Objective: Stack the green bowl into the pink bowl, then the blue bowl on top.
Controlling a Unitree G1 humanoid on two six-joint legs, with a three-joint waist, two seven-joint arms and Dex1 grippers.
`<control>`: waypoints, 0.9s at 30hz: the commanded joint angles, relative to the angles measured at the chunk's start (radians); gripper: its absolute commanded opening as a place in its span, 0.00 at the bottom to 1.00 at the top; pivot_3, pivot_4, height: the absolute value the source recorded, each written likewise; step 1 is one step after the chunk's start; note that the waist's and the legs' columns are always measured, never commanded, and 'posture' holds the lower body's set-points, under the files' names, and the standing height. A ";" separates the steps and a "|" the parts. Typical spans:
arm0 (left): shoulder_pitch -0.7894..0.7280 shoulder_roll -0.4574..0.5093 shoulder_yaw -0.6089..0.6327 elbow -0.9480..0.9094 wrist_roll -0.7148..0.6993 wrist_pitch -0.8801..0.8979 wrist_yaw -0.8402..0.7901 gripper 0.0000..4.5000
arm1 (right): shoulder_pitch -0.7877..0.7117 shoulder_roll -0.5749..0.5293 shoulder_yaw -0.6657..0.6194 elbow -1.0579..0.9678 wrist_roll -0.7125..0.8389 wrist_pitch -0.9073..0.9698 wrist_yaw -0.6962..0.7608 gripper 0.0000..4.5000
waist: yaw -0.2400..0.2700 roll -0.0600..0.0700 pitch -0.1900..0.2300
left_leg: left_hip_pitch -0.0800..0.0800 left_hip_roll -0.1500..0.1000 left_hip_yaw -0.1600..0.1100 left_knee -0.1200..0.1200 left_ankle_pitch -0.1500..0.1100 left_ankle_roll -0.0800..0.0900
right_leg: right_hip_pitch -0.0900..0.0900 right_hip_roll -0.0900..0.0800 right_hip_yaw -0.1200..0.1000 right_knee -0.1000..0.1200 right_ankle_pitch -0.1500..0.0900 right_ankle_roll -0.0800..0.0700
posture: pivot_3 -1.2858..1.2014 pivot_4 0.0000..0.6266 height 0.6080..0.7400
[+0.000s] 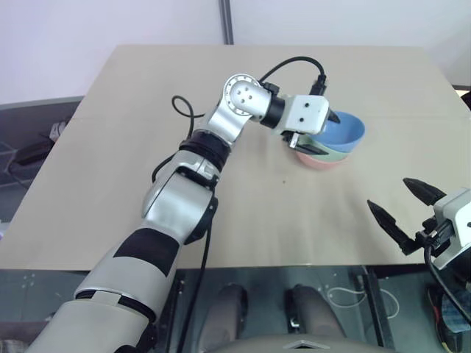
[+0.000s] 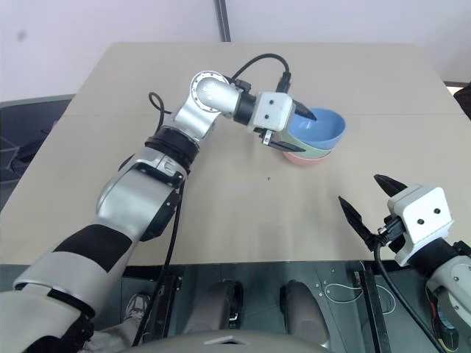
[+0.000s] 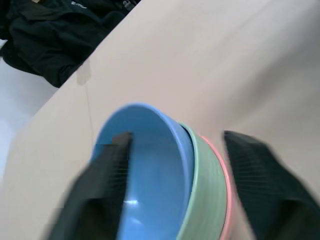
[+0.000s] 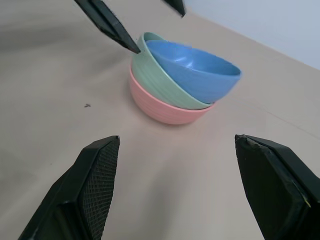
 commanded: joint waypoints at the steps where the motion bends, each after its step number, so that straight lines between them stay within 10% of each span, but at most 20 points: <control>1: 0.075 0.097 0.098 -0.166 -0.096 0.143 -0.036 0.79 | -0.029 -0.018 -0.011 -0.035 0.023 0.005 -0.015 0.89 | -0.007 0.000 0.000 | 0.000 0.000 0.000 0.000 0.000 0.000 | 0.000 0.000 0.000 0.000 0.000 0.000 | 0.52 0.24 1.00; 7: 0.408 0.246 0.261 -0.670 -0.321 0.615 0.025 0.79 | -0.096 -0.025 -0.005 0.012 0.017 0.043 0.054 0.89 | -0.015 0.001 -0.001 | 0.000 0.002 -0.001 0.000 0.000 -0.001 | 0.000 -0.001 -0.001 0.000 0.000 0.000 | 0.52 0.24 1.00; 27: 1.173 0.395 0.549 -1.214 -0.502 0.775 0.306 0.79 | -0.169 0.006 -0.100 0.189 0.052 0.036 0.295 0.89 | 0.011 0.001 -0.001 | 0.006 0.003 -0.003 0.001 0.000 0.000 | 0.008 -0.006 0.000 0.000 0.000 0.000 | 0.52 0.24 1.00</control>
